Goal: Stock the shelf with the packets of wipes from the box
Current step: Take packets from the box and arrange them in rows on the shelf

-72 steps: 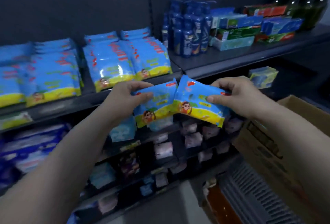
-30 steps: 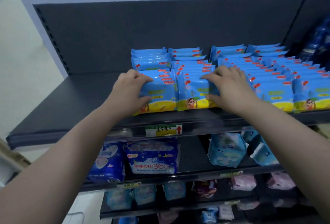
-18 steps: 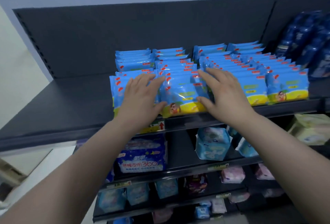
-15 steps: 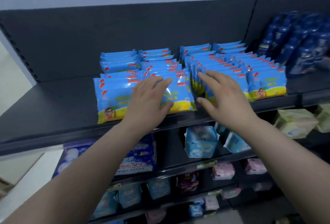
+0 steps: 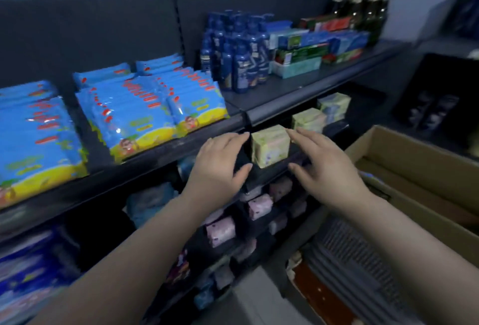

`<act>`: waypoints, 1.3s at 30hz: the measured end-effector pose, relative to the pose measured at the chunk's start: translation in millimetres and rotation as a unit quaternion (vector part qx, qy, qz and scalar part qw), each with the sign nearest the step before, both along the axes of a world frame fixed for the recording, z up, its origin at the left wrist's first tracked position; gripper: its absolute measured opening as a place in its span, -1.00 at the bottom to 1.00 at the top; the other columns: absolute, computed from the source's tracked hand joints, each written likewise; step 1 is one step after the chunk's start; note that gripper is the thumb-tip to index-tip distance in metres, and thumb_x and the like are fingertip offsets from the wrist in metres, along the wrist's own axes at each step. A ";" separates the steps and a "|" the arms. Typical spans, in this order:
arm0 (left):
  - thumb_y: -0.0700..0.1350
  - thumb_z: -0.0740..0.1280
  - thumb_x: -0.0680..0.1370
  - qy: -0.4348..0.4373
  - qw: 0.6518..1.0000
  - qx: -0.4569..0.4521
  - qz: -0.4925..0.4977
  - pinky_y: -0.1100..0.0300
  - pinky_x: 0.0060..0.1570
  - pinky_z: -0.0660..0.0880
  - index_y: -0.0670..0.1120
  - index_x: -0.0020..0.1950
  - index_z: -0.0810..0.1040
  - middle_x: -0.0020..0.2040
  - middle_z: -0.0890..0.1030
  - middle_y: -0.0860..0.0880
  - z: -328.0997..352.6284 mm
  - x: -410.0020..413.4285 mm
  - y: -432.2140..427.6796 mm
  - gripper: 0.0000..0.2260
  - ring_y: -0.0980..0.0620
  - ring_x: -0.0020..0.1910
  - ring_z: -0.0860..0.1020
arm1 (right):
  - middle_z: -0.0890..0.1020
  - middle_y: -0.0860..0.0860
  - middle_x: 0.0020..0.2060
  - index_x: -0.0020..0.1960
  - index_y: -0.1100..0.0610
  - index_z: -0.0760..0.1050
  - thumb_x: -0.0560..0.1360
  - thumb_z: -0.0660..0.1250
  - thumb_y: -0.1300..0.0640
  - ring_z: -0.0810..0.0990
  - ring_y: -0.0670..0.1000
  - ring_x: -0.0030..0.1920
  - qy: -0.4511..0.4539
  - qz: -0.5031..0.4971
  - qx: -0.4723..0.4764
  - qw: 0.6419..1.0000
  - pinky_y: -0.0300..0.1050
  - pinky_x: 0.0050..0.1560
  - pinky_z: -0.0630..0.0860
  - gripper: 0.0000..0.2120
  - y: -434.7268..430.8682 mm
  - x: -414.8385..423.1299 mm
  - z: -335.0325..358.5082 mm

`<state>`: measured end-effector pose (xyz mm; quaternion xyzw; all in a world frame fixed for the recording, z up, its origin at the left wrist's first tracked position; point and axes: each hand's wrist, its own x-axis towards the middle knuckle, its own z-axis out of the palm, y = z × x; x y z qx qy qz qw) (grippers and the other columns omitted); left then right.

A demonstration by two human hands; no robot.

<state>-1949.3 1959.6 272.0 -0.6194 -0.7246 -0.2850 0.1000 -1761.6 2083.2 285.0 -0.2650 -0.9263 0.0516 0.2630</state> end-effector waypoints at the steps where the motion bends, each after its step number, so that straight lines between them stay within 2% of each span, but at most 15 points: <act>1: 0.08 0.20 0.48 -0.008 1.000 -0.010 -0.011 -0.15 0.27 0.37 -0.14 0.37 0.41 0.25 0.51 -0.13 -3.0 13.4 15.2 -0.48 -0.16 0.24 0.46 | 0.42 0.09 0.36 0.43 0.09 0.32 0.45 0.39 0.10 0.38 0.11 0.36 -0.005 -0.019 -0.003 1.000 -0.05 0.34 0.30 -0.41 8.0 17.4 -2.3; 4: 0.13 0.16 0.47 -0.024 0.998 -0.038 -0.034 -0.13 0.31 0.33 -0.10 0.40 0.39 0.29 0.48 -0.11 -11.7 53.0 55.9 -0.44 -0.14 0.27 0.43 | 0.37 0.02 0.40 0.47 0.03 0.26 0.48 0.35 0.05 0.31 0.05 0.39 -0.031 -0.069 -0.013 0.997 -0.16 0.36 0.20 -0.41 31.3 67.3 -12.4; 8: 0.10 0.20 0.48 -0.046 0.993 -0.070 -0.080 -0.04 0.32 0.32 -0.08 0.43 0.35 0.33 0.45 -0.08 -29.9 98.7 101.3 -0.45 -0.11 0.31 0.40 | 0.39 0.06 0.39 0.45 0.06 0.29 0.46 0.38 0.09 0.35 0.11 0.38 -0.031 -0.114 -0.041 0.992 -0.01 0.37 0.28 -0.41 62.9 126.2 -27.5; 12: 0.03 0.27 0.51 -0.053 0.986 -0.107 -0.119 0.01 0.33 0.30 -0.08 0.45 0.33 0.33 0.44 -0.07 -46.2 130.5 138.8 -0.48 -0.09 0.32 0.39 | 0.36 0.04 0.41 0.46 0.04 0.27 0.49 0.35 0.07 0.31 0.08 0.41 -0.030 -0.167 -0.074 0.983 -0.05 0.38 0.23 -0.42 90.7 168.6 -43.8; 17: -0.03 0.28 0.54 -0.068 0.976 -0.134 -0.158 -0.02 0.34 0.30 -0.08 0.45 0.32 0.36 0.42 -0.08 -64.3 143.8 189.8 -0.51 -0.10 0.33 0.38 | 0.37 0.05 0.41 0.46 0.04 0.26 0.48 0.36 0.10 0.29 0.05 0.42 -0.026 -0.220 -0.121 0.968 -0.13 0.37 0.21 -0.41 128.6 198.1 -64.2; 23: -0.07 0.28 0.57 -0.070 0.962 -0.154 -0.213 0.15 0.35 0.21 -0.08 0.46 0.30 0.37 0.40 -0.06 -72.0 145.8 266.2 -0.53 -0.04 0.36 0.33 | 0.34 0.03 0.43 0.48 0.01 0.21 0.49 0.35 0.09 0.27 0.04 0.43 -0.050 -0.260 -0.154 0.952 -0.15 0.37 0.19 -0.39 180.0 206.9 -81.5; 26: -0.08 0.30 0.55 -0.060 0.955 -0.164 -0.239 0.14 0.34 0.21 -0.08 0.44 0.34 0.36 0.41 -0.09 -74.5 141.6 309.6 -0.54 -0.08 0.35 0.35 | 0.32 0.05 0.44 0.49 0.00 0.19 0.48 0.36 0.09 0.27 0.06 0.43 -0.113 -0.240 -0.160 0.951 -0.10 0.39 0.20 -0.36 213.9 196.1 -95.4; 30: -0.11 0.30 0.53 -0.068 0.949 -0.169 -0.257 0.05 0.33 0.31 -0.09 0.40 0.40 0.32 0.46 -0.10 -81.3 131.6 356.5 -0.58 -0.11 0.30 0.40 | 0.28 0.05 0.46 0.50 -0.01 0.16 0.48 0.36 0.04 0.28 0.10 0.42 -0.249 -0.165 -0.158 0.941 -0.05 0.38 0.24 -0.34 259.7 165.4 -121.4; 32: -0.17 0.30 0.53 -0.087 0.945 -0.167 -0.269 0.16 0.33 0.28 -0.10 0.38 0.41 0.31 0.46 -0.08 -86.9 128.6 367.0 -0.59 -0.07 0.30 0.41 | 0.27 0.02 0.46 0.49 -0.06 0.16 0.48 0.33 0.02 0.29 0.11 0.40 -0.319 -0.126 -0.137 0.929 -0.01 0.34 0.29 -0.36 276.8 148.9 -138.0; 35: -0.26 0.27 0.53 -0.143 0.936 -0.160 -0.278 0.53 0.24 0.12 -0.11 0.36 0.44 0.32 0.44 -0.03 -95.5 126.8 369.7 -0.61 0.07 0.28 0.39 | 0.20 0.01 0.48 0.49 -0.09 0.15 0.51 0.30 0.03 0.26 0.11 0.41 -0.393 -0.078 -0.126 0.907 0.00 0.33 0.28 -0.39 291.0 131.0 -163.6; 36: -0.28 0.27 0.52 -0.152 0.935 -0.154 -0.281 0.59 0.21 0.09 -0.11 0.36 0.44 0.31 0.44 -0.03 -97.8 126.7 370.2 -0.61 0.10 0.26 0.39 | 0.17 0.02 0.49 0.49 -0.09 0.14 0.51 0.29 0.04 0.26 0.12 0.41 -0.404 -0.067 -0.131 0.903 0.01 0.34 0.28 -0.39 293.6 127.6 -170.8; 37: -0.29 0.26 0.52 -0.159 0.934 -0.150 -0.283 0.62 0.20 0.08 -0.11 0.35 0.45 0.31 0.44 -0.02 -100.1 126.6 371.2 -0.61 0.13 0.25 0.38 | 0.17 0.04 0.48 0.50 -0.09 0.13 0.51 0.29 0.05 0.27 0.14 0.39 -0.410 -0.064 -0.136 0.900 0.03 0.33 0.29 -0.38 295.6 125.7 -176.6; 39: -0.32 0.25 0.52 -0.170 0.931 -0.145 -0.288 0.62 0.22 0.09 -0.12 0.35 0.45 0.30 0.44 -0.02 -102.9 126.2 373.3 -0.61 0.17 0.24 0.37 | 0.31 0.11 0.39 0.47 -0.07 0.23 0.48 0.31 0.10 0.37 0.19 0.27 -0.402 -0.061 -0.125 0.905 0.06 0.23 0.38 -0.41 298.9 123.6 -184.3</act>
